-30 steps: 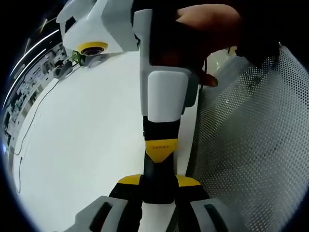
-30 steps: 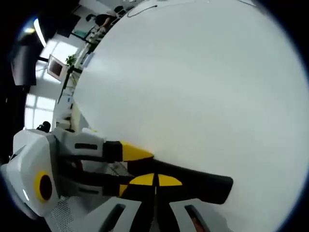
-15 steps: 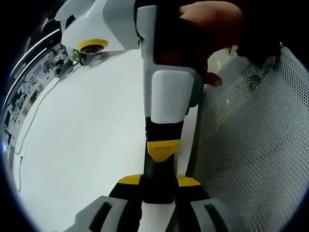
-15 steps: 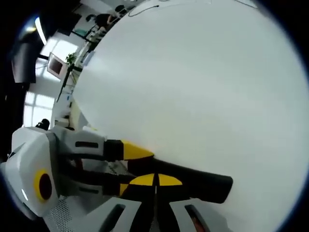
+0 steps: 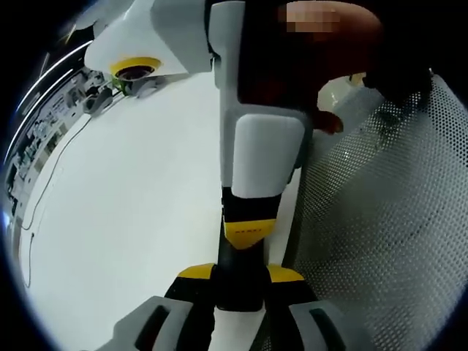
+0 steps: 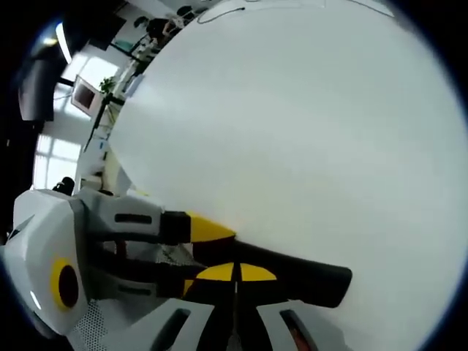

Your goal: Press the specified remote control buttons in sequence, fully releasing each button before pressing the next.

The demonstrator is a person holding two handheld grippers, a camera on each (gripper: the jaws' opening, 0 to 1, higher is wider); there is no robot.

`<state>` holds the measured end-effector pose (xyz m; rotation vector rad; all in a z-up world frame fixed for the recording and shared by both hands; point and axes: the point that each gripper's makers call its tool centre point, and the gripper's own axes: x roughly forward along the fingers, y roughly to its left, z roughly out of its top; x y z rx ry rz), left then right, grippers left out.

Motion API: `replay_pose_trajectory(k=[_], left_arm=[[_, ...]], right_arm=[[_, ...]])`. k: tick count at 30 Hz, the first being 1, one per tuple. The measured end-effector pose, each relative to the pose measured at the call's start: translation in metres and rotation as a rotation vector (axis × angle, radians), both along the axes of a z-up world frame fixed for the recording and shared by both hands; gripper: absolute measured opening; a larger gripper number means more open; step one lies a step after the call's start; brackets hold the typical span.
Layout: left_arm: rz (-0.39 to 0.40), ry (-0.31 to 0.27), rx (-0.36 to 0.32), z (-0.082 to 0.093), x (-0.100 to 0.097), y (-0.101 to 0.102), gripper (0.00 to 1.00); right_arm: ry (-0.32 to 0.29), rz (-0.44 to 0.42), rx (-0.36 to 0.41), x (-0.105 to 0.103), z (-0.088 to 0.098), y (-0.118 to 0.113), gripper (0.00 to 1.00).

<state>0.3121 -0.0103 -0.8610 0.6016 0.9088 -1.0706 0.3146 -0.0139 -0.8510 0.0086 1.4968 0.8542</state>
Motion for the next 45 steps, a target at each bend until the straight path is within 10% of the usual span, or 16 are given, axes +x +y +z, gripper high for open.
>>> replay_pose_trajectory(k=[15,27,37,45], left_arm=[[0.013,0.001,0.000,-0.001,0.001,-0.001,0.25],[0.003,-0.005,-0.003,-0.001,0.002,-0.001,0.25],[-0.002,-0.006,0.004,-0.001,0.002,-0.002,0.25],[-0.005,-0.006,0.006,-0.001,0.002,-0.002,0.25]], right_arm=[[-0.324,-0.196,0.273,0.054,0.085,-0.001,0.00],[-0.857,-0.284,0.252,0.084,0.159,-0.042,0.00],[-1.139,-0.337,0.205,0.077,0.216,-0.102,0.00],[-1.240,-0.394,0.115,0.065,0.231,-0.147,0.04]])
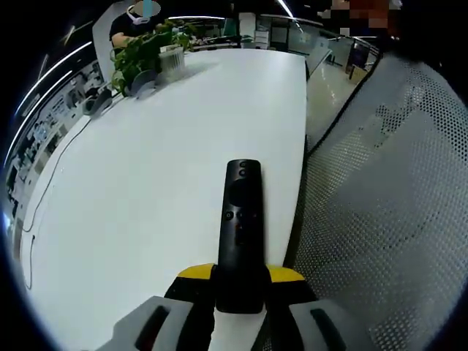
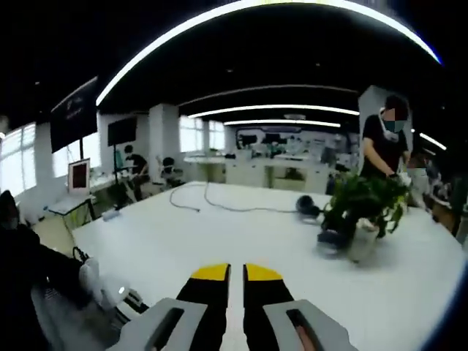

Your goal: Press the specified remote control buttons in sequence, fully releasing each button before pressing the next.

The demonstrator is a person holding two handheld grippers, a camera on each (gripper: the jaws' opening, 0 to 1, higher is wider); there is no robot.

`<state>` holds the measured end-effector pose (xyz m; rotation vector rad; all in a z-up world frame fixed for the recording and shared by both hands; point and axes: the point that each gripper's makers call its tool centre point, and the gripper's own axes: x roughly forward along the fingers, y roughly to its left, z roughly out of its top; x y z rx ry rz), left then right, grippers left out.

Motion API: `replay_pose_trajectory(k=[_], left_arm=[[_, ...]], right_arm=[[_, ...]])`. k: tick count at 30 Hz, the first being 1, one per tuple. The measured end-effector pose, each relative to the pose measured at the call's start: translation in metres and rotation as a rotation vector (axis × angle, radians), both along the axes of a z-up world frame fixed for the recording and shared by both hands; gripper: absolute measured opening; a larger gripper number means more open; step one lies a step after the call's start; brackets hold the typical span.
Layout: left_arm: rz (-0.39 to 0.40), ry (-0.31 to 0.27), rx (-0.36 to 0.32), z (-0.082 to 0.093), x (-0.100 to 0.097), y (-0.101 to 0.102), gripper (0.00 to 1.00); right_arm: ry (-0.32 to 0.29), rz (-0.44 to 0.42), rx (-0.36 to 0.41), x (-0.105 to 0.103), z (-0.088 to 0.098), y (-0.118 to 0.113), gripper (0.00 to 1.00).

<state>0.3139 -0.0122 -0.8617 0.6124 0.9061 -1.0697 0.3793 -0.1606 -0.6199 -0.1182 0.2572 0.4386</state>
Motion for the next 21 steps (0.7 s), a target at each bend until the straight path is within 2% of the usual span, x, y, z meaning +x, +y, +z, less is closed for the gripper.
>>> replay_pose_trajectory(k=[2,6,8,14,19,21], left_arm=[[0.000,0.000,0.002,0.000,0.000,0.000,0.25],[0.002,0.001,0.004,0.000,0.000,0.000,0.25],[0.004,0.000,0.005,0.000,0.000,0.000,0.25],[0.011,-0.001,0.005,0.000,0.000,0.000,0.25],[0.019,0.001,0.007,0.000,0.000,0.000,0.25],[0.026,0.008,0.009,0.000,0.001,0.000,0.25]], right_arm=[[-0.032,-0.001,0.037,-0.005,0.008,-0.005,0.08],[-0.049,-0.074,0.130,-0.007,0.013,-0.017,0.35],[-0.063,-0.119,0.139,-0.008,0.012,-0.026,0.38],[-0.043,-0.184,0.134,-0.011,-0.005,-0.036,0.42],[-0.069,-0.258,0.142,-0.008,-0.012,-0.044,0.59],[-0.100,-0.292,0.123,-0.005,-0.010,-0.049,0.74]])
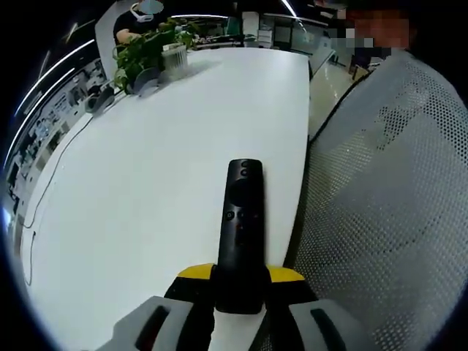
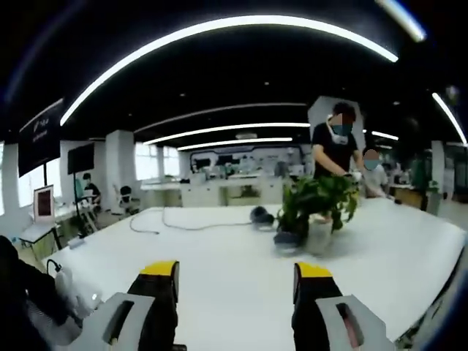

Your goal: Press the specified remote control buttons in sequence, fully releasing each button before pressing the next.

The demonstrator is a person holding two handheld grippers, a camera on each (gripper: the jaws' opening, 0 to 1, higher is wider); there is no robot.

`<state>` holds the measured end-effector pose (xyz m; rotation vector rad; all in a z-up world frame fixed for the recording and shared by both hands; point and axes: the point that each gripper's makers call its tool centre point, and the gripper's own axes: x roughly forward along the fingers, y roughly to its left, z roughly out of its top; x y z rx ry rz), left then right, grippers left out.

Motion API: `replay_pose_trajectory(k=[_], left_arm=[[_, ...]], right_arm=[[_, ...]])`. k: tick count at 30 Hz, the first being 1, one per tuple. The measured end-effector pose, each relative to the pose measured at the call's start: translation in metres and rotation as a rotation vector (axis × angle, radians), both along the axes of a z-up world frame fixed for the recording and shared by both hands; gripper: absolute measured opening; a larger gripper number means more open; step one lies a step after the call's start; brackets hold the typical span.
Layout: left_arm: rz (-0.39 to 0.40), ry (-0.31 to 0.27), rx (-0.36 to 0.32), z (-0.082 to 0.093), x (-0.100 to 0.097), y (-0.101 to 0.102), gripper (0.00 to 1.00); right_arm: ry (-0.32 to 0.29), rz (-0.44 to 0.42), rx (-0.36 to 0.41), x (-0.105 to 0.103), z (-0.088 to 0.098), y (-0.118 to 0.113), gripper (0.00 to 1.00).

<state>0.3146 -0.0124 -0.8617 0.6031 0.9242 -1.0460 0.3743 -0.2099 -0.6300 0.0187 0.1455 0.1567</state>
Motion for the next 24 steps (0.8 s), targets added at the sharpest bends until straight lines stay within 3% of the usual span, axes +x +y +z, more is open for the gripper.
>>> replay_pose_trajectory(k=[2,7,9,17,24], left_arm=[[-0.003,0.002,0.010,0.000,0.000,0.000,0.25],[0.003,0.005,0.012,0.000,0.001,0.000,0.25],[-0.001,0.005,0.007,0.000,0.001,0.000,0.25],[-0.050,0.020,0.029,-0.002,0.005,0.002,0.24],[-0.109,0.036,0.108,-0.003,0.012,0.011,0.24]], right_arm=[[0.007,-0.016,0.005,0.002,-0.003,-0.003,0.85],[0.053,-0.047,0.030,0.006,-0.011,-0.006,0.99],[0.114,-0.065,0.006,0.005,-0.023,-0.008,0.99],[0.112,-0.045,-0.022,0.008,-0.029,-0.010,0.99],[0.124,-0.056,-0.001,0.009,-0.033,-0.015,0.97]])
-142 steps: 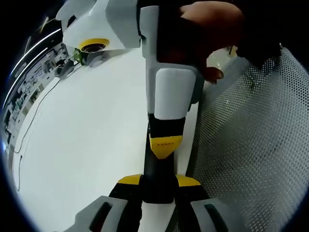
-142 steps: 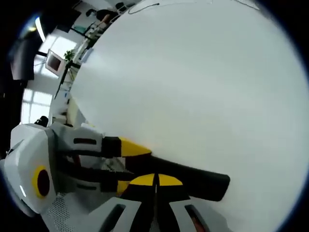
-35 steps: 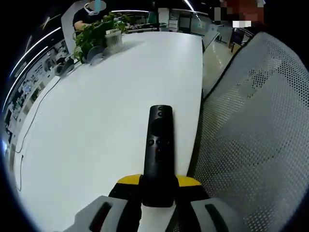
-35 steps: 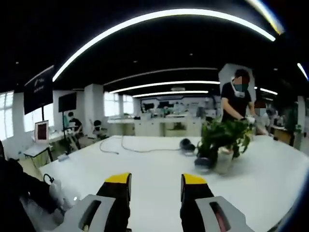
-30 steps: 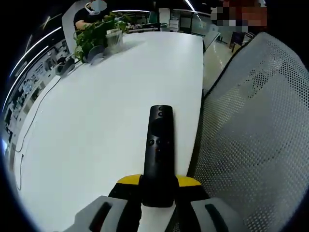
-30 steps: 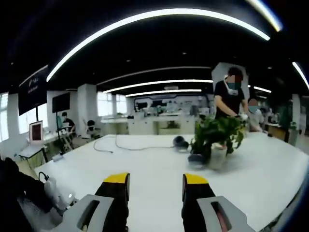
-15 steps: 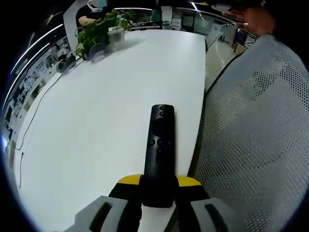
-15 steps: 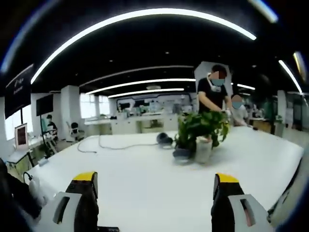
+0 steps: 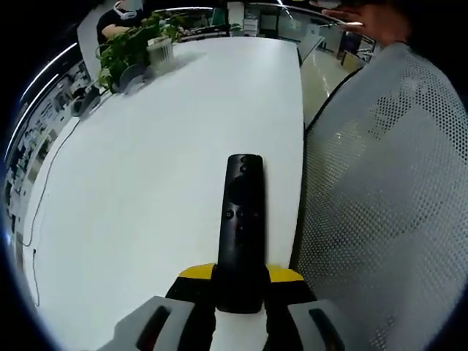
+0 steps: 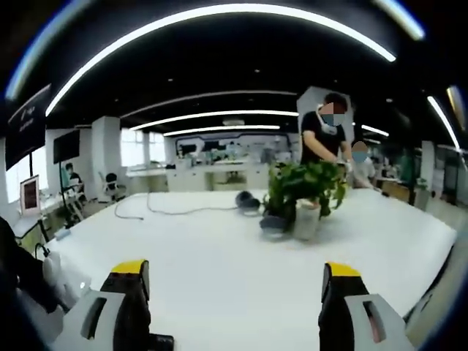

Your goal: Press the specified remote control buttons in sequence, fully releasing each button before pressing the next.

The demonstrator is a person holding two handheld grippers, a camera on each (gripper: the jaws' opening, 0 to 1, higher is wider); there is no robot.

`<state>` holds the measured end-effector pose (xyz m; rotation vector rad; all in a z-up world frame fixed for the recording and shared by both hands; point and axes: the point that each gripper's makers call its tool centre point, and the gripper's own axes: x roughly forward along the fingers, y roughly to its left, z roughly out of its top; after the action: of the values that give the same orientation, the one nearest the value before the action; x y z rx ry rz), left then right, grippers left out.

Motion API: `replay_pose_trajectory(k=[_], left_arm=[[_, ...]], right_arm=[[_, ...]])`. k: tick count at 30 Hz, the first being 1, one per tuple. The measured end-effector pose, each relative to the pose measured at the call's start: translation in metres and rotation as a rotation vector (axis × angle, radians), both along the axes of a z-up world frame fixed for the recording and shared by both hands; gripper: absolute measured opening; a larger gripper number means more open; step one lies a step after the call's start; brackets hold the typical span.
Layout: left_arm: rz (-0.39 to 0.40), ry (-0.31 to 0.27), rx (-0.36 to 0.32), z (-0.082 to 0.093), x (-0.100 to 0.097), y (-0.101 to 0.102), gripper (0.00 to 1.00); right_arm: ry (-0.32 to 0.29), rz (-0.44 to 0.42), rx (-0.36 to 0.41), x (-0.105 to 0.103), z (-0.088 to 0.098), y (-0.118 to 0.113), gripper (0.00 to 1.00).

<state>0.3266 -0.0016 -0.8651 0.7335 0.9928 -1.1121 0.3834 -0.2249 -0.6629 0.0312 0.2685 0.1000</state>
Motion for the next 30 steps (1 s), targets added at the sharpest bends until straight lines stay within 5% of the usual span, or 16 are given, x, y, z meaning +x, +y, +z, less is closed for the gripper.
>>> replay_pose_trajectory(k=[13,30], left_arm=[[-0.021,-0.040,0.096,0.015,0.054,0.037,0.23],[-0.098,-0.124,0.151,0.032,0.147,0.042,0.23]], right_arm=[[0.036,-0.002,0.007,0.000,-0.006,0.001,0.96],[0.067,-0.011,-0.040,-0.001,-0.009,0.004,0.95]])
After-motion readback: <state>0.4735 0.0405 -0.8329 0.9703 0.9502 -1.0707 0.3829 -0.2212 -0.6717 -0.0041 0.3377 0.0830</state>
